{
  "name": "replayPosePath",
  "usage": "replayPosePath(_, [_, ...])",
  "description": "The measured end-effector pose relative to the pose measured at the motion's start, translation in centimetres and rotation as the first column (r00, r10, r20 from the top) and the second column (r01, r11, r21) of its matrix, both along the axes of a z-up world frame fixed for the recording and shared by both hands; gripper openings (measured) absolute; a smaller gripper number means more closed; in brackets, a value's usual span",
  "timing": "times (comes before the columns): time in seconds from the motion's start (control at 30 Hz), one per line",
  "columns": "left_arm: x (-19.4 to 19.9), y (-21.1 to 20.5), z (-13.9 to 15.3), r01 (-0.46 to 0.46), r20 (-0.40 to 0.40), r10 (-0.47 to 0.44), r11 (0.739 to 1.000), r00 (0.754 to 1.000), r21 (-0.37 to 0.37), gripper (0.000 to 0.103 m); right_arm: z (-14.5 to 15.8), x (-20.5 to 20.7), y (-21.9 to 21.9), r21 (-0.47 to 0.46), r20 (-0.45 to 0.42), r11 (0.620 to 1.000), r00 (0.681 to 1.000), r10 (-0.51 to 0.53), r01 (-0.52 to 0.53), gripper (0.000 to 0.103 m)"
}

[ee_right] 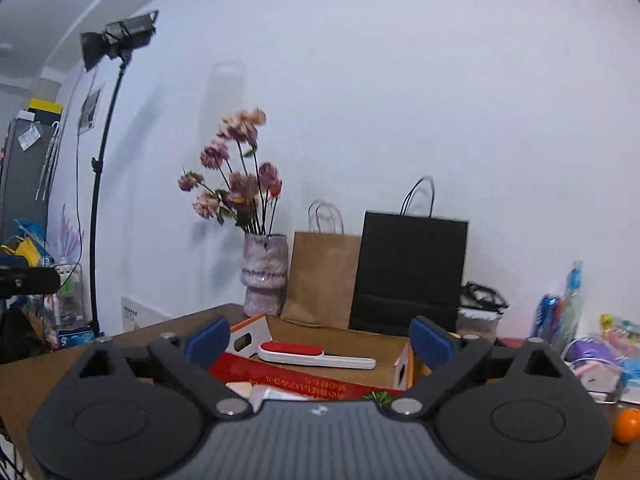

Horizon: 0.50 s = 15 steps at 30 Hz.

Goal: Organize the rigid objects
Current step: 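Pull both grippers back from the box toward the loose caps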

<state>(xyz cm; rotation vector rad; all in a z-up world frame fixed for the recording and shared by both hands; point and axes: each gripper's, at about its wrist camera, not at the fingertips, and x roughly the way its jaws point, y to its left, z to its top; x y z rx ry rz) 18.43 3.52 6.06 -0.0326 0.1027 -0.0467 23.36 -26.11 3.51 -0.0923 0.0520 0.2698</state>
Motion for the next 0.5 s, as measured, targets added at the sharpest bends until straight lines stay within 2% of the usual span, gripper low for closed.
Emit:
replayPosePath(0.17, [-4.4,-0.6,-2.5,-0.018,0.003,0.018,0.998,1.000,0.057,0.103,-3.0,-5.1,0.0,0.037,-0.046,0.999,0.999,-0.028,0.029,0.103])
replayPosePath(0.37, [-9.4,-1.2,-5.1,-0.013,-0.022,0.014,0.999,1.000,0.037,0.103,-5.5,-10.9,0.4,0.077,-0.068,0.995,0.996,-0.053,0.059,0.103])
replayPosePath(0.5, [-12.5,-1.4,-6.3,0.000,0.016,0.000,1.000,1.000,0.027,0.103,-7.1,-14.5,0.3,0.153,-0.099,0.985,0.993,-0.063,0.078,0.103])
